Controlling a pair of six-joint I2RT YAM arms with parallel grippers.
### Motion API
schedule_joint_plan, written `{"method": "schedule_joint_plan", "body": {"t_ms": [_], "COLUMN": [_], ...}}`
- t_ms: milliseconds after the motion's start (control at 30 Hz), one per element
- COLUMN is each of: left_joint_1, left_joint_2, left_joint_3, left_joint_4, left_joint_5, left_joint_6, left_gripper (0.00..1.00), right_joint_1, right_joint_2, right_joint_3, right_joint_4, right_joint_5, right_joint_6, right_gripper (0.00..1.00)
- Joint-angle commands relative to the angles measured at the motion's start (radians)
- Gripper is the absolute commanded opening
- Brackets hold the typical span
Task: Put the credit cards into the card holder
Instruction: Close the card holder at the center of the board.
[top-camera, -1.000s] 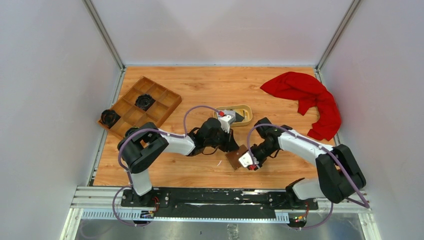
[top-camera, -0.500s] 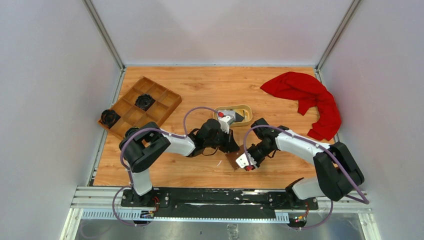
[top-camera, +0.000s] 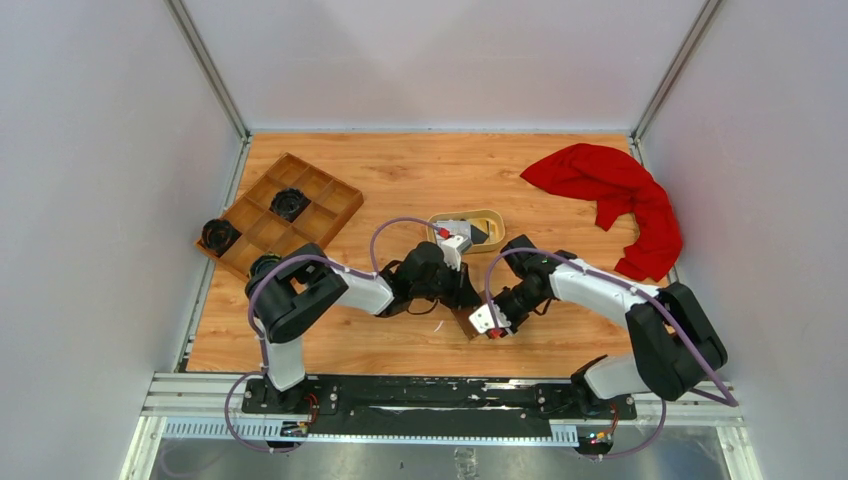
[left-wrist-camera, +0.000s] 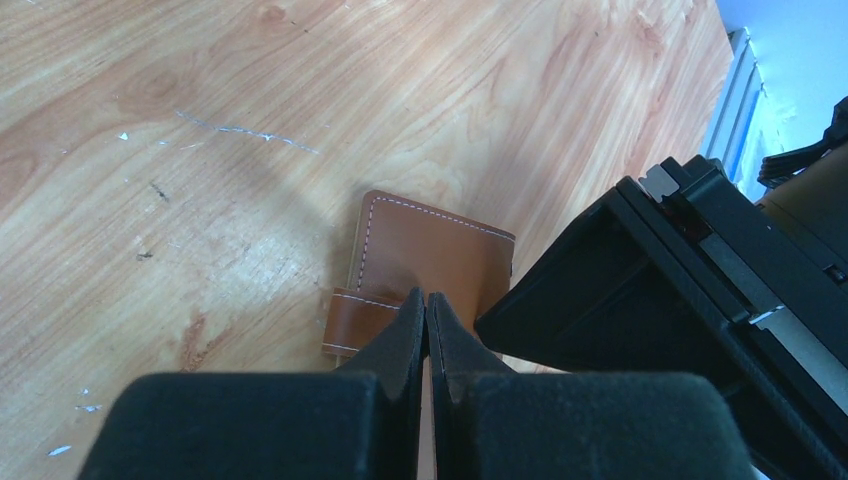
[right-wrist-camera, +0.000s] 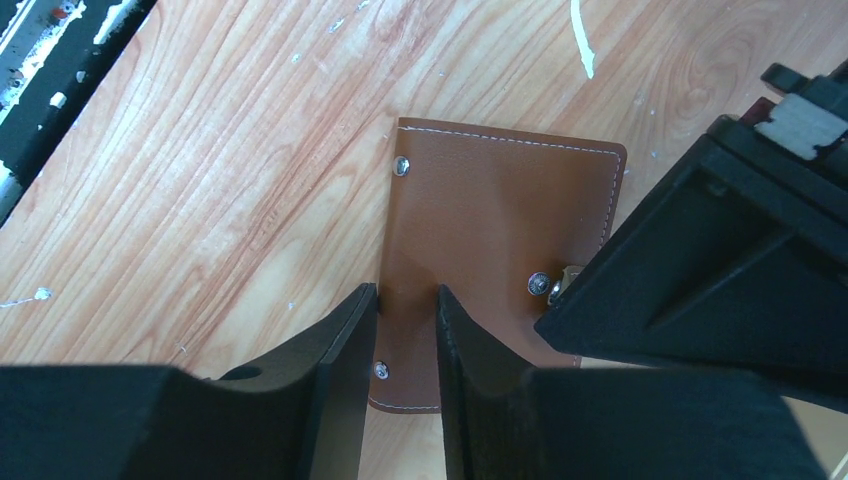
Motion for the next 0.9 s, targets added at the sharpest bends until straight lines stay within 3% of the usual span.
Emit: {"method": "schedule_joint_plan", "body": {"t_ms": [0, 867], "left_joint_1": [-0.02, -0.03], "left_joint_2": [0.027, -0.002], "left_joint_3": [-0.01, -0.042], "left_joint_4": [0.012, 0.012], "left_joint_5": [0.0, -0.009], "left_joint_6": [-0.014, -0.032], "left_gripper": [0.0, 0.0], "right_joint_1": [0.017, 0.03], "right_joint_2": [0.023, 0.059], "right_joint_3": [0.008, 0.032], "right_joint_4": [-0.017, -0.015], "right_joint_5": [0.045, 0.072], "right_joint_6": [0.021, 0.072], "right_gripper": [0.31, 0.25]}}
